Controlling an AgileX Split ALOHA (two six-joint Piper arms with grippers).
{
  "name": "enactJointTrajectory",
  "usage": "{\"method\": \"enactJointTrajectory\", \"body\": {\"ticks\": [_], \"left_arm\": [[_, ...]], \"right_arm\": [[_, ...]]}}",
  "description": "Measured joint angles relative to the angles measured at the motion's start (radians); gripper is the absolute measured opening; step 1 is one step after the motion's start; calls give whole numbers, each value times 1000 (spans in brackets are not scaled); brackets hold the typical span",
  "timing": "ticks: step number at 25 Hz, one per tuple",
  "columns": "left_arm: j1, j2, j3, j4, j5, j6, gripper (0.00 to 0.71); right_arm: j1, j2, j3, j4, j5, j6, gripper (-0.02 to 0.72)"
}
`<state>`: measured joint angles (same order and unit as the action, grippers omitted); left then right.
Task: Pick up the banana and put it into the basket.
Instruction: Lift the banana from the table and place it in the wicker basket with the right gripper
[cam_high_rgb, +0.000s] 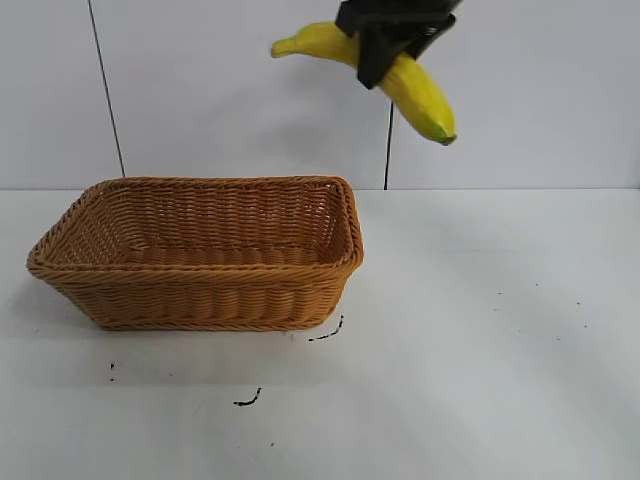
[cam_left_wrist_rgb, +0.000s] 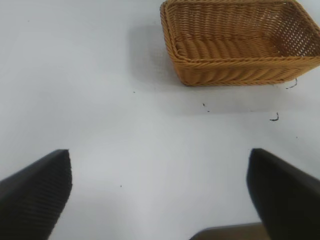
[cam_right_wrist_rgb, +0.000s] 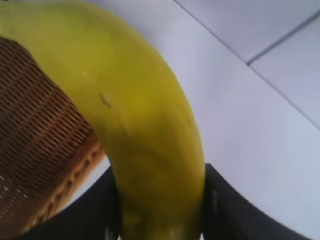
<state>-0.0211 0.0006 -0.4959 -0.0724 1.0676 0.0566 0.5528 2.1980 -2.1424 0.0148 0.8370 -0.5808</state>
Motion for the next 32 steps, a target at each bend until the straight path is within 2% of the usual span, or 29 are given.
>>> {"method": "enactJointTrajectory", "body": {"ticks": [7,9,17,23,32], "left_arm": [[0,0,0,0,0,0,690],[0,0,0,0,0,0,690],[0,0,0,0,0,0,690],[0,0,0,0,0,0,690],[0,0,0,0,0,0,690]], "right_arm": [[74,121,0,1,-196,-87,299],[78,153,0,2,-221,-96,299],[85,231,12,4,-221,-98,299],[85,249,12,57,-225,-98,299],[85,311,12,64,-293,-98,299]]}}
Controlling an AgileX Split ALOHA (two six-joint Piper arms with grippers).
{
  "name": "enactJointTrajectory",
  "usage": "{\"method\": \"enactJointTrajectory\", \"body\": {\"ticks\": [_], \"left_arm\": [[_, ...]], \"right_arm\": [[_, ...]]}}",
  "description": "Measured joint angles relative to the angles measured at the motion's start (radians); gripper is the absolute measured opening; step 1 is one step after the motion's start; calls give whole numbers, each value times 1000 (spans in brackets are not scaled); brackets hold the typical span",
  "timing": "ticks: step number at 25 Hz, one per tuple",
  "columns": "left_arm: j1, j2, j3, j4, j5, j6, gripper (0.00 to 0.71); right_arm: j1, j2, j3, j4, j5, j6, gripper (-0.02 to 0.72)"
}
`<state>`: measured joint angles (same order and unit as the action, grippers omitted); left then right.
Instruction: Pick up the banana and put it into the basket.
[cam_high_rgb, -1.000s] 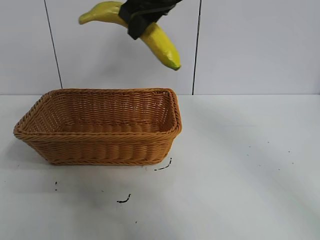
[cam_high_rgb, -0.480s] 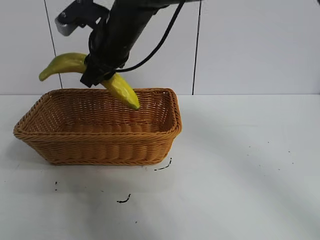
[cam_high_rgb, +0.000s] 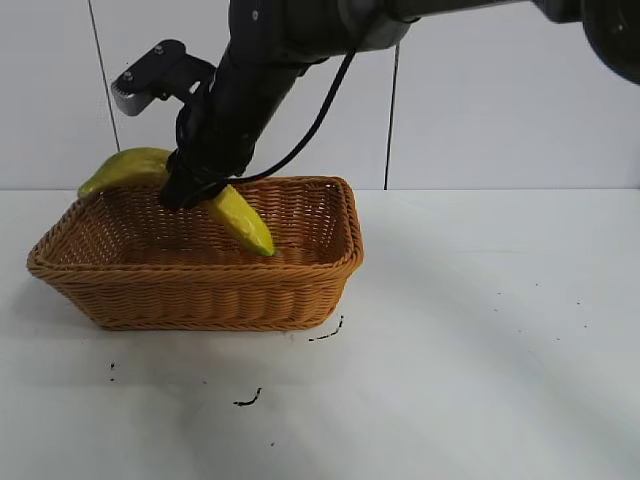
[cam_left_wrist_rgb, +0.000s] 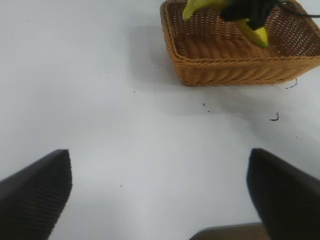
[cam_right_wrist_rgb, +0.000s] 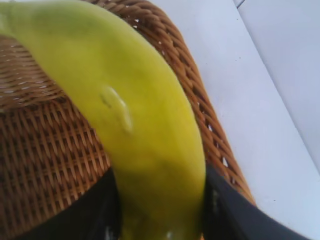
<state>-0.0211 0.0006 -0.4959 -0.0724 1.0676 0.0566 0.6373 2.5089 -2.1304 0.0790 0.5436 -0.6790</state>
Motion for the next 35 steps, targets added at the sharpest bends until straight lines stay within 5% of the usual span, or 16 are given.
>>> {"method": "enactJointTrajectory", "body": {"ticks": [3,7,9,19,24,31,35], "left_arm": [[0,0,0,0,0,0,690],[0,0,0,0,0,0,690],[0,0,0,0,0,0,690],[0,0,0,0,0,0,690],[0,0,0,0,0,0,690],[0,0,0,0,0,0,690],[0,0,0,0,0,0,690]], "right_arm": [[0,0,0,0,-2,0,309],[0,-4,0,9,-9,13,582],[1,-11,0,11,-9,29,654],[1,-134,0,6,6,122,692],[1,-225,-1,-49,37,140,692],[-63,-312,-1,-185,88,376,692],[-167,-323,-1,-218,233,606,692]]}}
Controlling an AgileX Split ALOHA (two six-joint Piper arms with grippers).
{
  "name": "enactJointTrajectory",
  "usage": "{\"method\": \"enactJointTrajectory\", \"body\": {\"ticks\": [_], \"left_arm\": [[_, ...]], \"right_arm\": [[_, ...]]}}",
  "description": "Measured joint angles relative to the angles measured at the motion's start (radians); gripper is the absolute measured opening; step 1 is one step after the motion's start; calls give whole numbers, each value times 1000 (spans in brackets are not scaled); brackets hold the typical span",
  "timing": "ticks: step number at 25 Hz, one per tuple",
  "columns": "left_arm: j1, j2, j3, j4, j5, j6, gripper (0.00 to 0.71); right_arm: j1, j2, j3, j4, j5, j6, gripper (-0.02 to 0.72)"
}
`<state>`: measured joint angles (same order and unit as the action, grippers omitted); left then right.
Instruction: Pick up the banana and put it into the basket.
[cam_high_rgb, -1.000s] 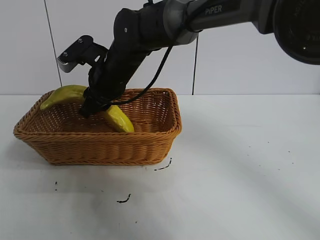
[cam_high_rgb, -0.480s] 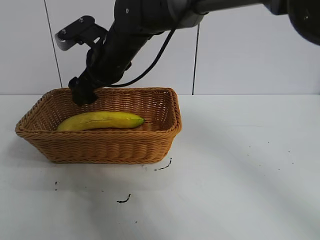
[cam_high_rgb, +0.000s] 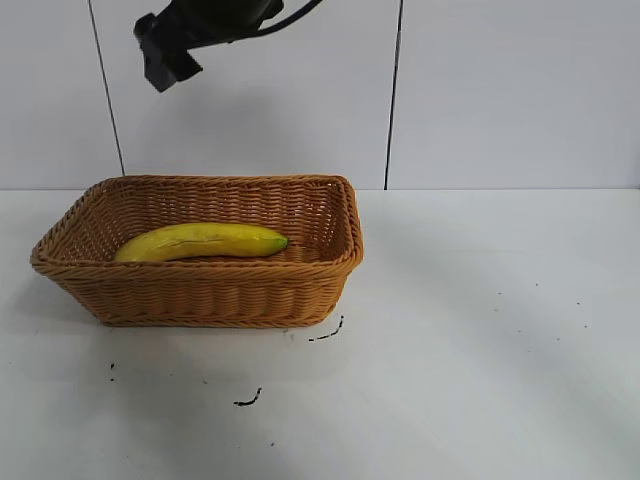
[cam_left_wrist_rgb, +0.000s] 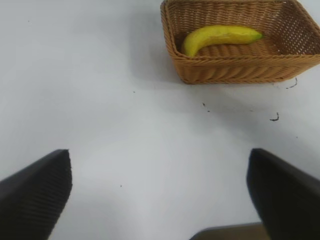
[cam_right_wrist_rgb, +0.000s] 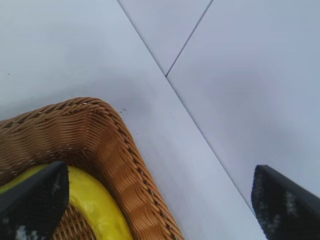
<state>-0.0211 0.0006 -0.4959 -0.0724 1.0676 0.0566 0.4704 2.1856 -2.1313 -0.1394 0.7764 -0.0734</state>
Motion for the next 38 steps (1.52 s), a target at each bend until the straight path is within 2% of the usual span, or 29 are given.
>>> {"method": "enactJointTrajectory", "body": {"ticks": [2,4,9,15,21,28,34,38], "left_arm": [[0,0,0,0,0,0,690],[0,0,0,0,0,0,690],[0,0,0,0,0,0,690],[0,0,0,0,0,0,690],[0,0,0,0,0,0,690],[0,0,0,0,0,0,690],[0,0,0,0,0,0,690],[0,0,0,0,0,0,690]], "right_arm": [[-58,0,0,-1,95,107,692],[-116,0,0,-4,173,152,692],[-223,-1,0,-4,289,175,692],[-335,-5,0,1,423,170,692],[-391,-10,0,42,439,153,692],[-394,-77,24,43,440,145,692],[-394,-214,222,28,439,138,692],[-394,-354,446,57,439,138,692]]}}
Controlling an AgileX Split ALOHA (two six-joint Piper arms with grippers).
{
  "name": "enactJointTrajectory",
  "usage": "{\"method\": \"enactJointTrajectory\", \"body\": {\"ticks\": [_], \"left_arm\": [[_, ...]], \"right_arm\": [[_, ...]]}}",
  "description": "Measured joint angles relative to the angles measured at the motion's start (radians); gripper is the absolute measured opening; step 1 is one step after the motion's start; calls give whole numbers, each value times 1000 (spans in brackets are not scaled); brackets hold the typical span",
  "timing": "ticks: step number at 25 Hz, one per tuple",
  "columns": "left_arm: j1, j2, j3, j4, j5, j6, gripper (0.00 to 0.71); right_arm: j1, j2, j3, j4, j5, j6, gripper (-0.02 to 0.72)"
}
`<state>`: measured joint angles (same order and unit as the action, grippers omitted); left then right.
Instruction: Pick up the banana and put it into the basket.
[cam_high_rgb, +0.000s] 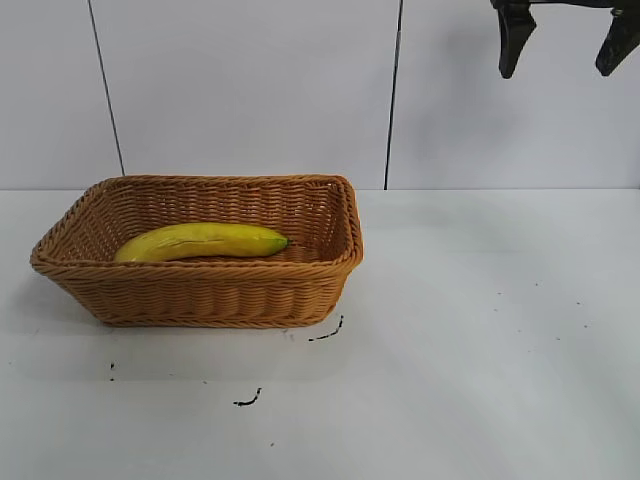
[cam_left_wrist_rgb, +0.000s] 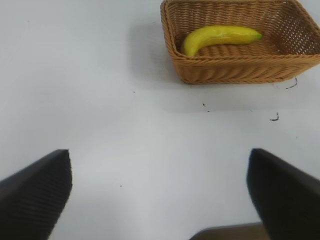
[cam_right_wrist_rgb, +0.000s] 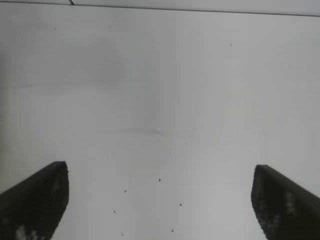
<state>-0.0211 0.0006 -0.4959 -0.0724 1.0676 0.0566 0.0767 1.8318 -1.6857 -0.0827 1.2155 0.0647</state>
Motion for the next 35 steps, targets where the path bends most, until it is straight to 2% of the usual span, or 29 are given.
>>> {"method": "enactJointTrajectory", "body": {"ticks": [5,13,16,20,24,35], "left_arm": [[0,0,0,0,0,0,690],[0,0,0,0,0,0,690],[0,0,0,0,0,0,690],[0,0,0,0,0,0,690],[0,0,0,0,0,0,690],[0,0,0,0,0,0,690]], "right_arm": [[0,-239,316,57,-1,0,692],[0,-670,724,63,0,6,692],[0,-837,857,63,-29,8,692],[0,-1076,1009,63,-109,8,692],[0,-1317,1136,63,-198,8,692],[0,-1678,1190,60,-196,-4,692]]}}
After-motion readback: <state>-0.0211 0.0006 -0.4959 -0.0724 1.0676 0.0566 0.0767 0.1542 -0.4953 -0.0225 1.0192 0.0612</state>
